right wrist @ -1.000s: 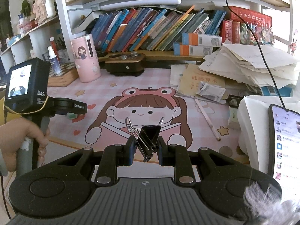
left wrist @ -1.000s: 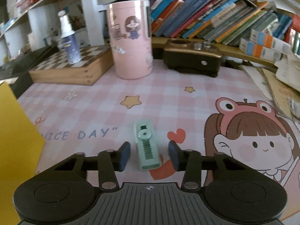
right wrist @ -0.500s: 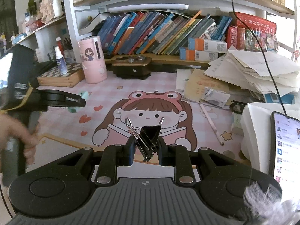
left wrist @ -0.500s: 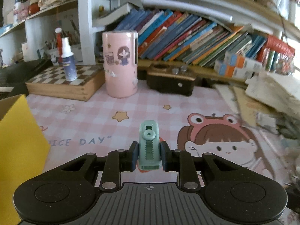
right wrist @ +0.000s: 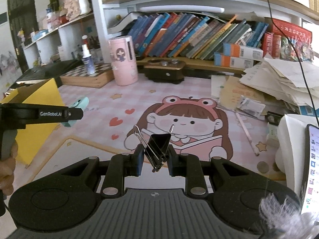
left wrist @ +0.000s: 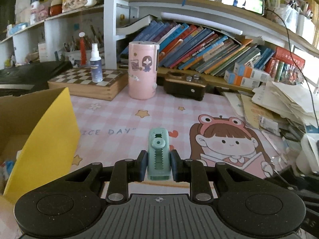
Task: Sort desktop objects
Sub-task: 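Carry the mint-green clip and black binder clip toward the yellow box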
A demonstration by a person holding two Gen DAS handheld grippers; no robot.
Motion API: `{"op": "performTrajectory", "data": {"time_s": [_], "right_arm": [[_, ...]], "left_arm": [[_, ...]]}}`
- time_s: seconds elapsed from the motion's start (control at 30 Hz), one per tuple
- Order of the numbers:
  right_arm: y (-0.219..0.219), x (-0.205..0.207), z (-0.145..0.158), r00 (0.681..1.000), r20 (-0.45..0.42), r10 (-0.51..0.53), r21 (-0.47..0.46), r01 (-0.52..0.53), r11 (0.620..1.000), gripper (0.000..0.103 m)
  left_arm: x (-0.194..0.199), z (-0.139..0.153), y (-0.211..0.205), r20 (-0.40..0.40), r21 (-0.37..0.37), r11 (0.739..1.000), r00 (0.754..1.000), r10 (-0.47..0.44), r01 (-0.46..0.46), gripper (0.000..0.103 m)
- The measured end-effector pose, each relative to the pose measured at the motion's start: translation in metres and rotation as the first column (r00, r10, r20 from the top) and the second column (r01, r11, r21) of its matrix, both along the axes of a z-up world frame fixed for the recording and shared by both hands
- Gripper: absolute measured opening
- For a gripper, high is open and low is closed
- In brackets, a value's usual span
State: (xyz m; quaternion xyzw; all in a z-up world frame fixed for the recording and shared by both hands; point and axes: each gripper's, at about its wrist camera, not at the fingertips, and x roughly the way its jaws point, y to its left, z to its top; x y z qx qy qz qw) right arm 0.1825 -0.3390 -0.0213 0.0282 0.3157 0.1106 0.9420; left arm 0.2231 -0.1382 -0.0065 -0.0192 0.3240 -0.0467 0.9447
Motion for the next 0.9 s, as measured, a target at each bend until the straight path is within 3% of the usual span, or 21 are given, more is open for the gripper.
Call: {"op": "performTrajectory", "data": {"time_s": [0.43, 0.9], "right_arm": [[0.022, -0.011, 0.007, 0.994, -0.005, 0.114, -0.002, -0.114, 0.994, 0.022], [0.046, -0.017, 0.009, 0.979, -0.013, 0.202, 0.004, -0.202, 0.979, 0.022]], "left_arm": [[-0.054, 0.012, 0.018, 0.014, 0.000, 1.000, 0.999, 0.029, -0.029, 0.023], [-0.076, 0.017, 0.032, 0.015, -0.002, 0.997, 0.996, 0.082, -0.082, 0.023]]}}
